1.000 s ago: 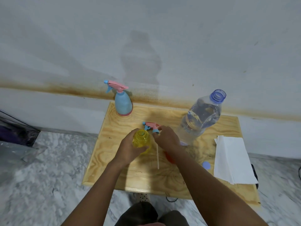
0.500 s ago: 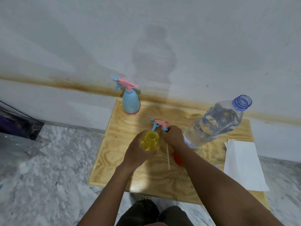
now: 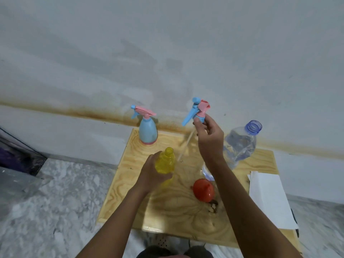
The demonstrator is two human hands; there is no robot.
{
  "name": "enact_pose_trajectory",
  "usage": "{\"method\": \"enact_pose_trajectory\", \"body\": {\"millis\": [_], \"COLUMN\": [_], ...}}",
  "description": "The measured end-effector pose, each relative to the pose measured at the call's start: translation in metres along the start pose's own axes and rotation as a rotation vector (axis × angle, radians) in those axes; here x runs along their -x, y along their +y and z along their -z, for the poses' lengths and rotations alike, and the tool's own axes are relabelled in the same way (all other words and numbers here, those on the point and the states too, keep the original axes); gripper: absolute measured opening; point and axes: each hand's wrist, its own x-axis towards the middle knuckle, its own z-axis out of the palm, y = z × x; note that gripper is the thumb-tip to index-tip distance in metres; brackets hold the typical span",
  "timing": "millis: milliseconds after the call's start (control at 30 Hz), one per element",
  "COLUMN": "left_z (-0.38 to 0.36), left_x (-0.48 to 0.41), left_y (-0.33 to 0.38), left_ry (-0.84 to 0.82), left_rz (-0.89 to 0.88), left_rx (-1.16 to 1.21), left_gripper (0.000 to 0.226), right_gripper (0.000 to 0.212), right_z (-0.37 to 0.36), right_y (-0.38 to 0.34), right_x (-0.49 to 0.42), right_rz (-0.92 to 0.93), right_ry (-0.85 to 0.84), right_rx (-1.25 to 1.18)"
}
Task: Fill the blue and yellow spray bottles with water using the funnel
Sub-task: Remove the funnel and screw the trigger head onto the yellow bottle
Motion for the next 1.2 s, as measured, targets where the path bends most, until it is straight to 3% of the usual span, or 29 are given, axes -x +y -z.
{"method": "enact_pose_trajectory", "body": {"millis": [100, 267, 467, 667, 867, 1200], "left_z": [0.006, 0.010, 0.016, 0.024, 0.030, 0.031], "left_x": [-0.003, 0.002, 0.012, 0.022, 0.024, 0.024], "left_y": [0.009, 0.013, 0.034, 0.072, 0.095, 0.105], "left_ry": [0.005, 0.020, -0.009, 0.025, 0.035, 0.054], "left_rz": [-0.041, 0.010, -0.017, -0.088, -0.140, -0.175], "left_rx": [-0.026, 0.007, 0.047, 0.086, 0.102, 0.120], "left_gripper": [0.057, 0.084, 0.092, 0.067, 0.053, 0.057], "right_gripper": [0.022, 0.019, 0.016, 0.016, 0.019, 0.020], "right_z": [-0.003, -0.001, -0.004, -0.007, -0.007, -0.012], "right_y": [-0.028, -0.049, -0.044, -0.019, -0.012, -0.008], "right_x": [-0.003, -0.003, 0.005, 0.024, 0.034, 0.039], "right_rz": [0.049, 0.092, 0.036, -0.158, -0.188, -0.216], "right_ry": [-0.005, -0.004, -0.043, -0.194, -0.246, -0.171], "right_rx": [-0.082, -0.128, -0.141, -0.143, -0.170, -0.227]}}
